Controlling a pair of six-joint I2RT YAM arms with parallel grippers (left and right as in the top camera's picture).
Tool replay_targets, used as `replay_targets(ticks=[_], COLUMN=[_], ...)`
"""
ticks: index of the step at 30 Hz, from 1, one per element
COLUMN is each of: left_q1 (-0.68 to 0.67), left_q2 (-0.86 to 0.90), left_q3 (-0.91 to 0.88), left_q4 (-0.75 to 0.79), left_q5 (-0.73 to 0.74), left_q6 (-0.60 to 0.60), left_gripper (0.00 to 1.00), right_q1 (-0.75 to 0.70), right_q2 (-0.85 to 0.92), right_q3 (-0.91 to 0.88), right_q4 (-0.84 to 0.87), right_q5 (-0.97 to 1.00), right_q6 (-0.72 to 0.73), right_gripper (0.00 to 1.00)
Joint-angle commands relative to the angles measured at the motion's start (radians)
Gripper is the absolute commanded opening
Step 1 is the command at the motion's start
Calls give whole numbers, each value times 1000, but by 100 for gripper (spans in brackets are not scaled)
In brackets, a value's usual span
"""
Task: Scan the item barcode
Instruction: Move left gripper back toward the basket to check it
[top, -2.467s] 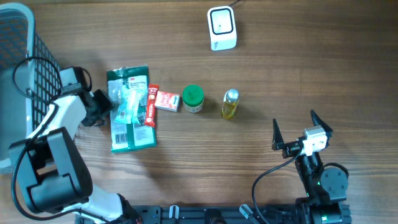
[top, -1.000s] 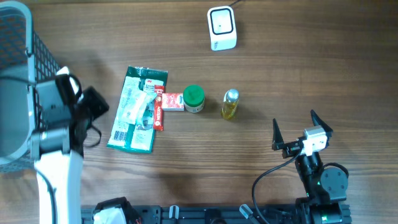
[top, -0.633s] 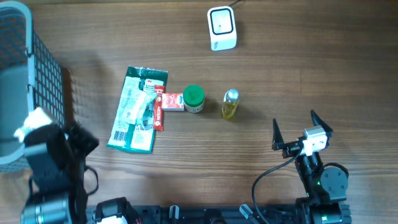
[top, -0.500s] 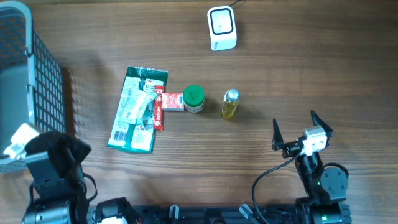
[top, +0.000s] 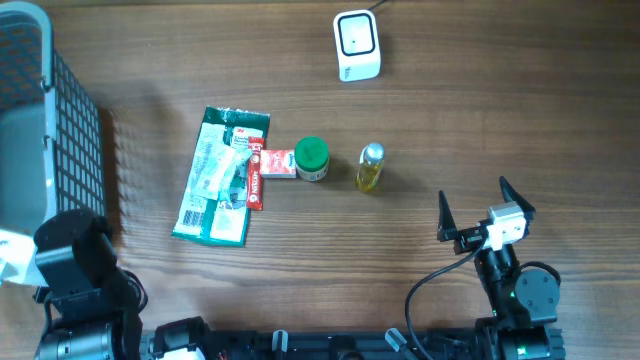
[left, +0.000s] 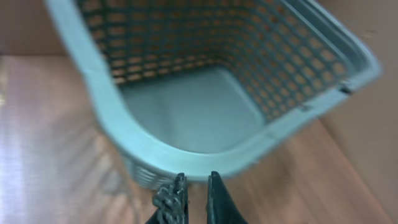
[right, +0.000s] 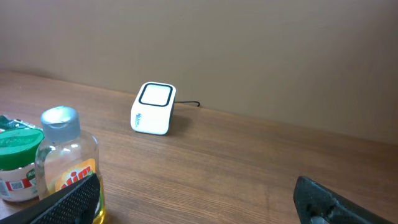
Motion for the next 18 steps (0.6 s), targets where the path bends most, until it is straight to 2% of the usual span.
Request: replay_targets(ticks=[1,11,18], left_q1=[5,5,5], left_q2=[0,154,214], left_q3=[-3,-6,-6], left_q4=[38,43,51], left_q5=[224,209,-5], left_q6=[90,98,87], left_gripper=[4,4,4], right_q1=[-1,-1,-1], right_q2=[-9,-9,-9], right_q3=[-1,-1,-1], right_q4=[3,3,3], right_q5=[-8,-9,-8], right_q6=[-5,-5,-5], right_gripper=[100,100,100])
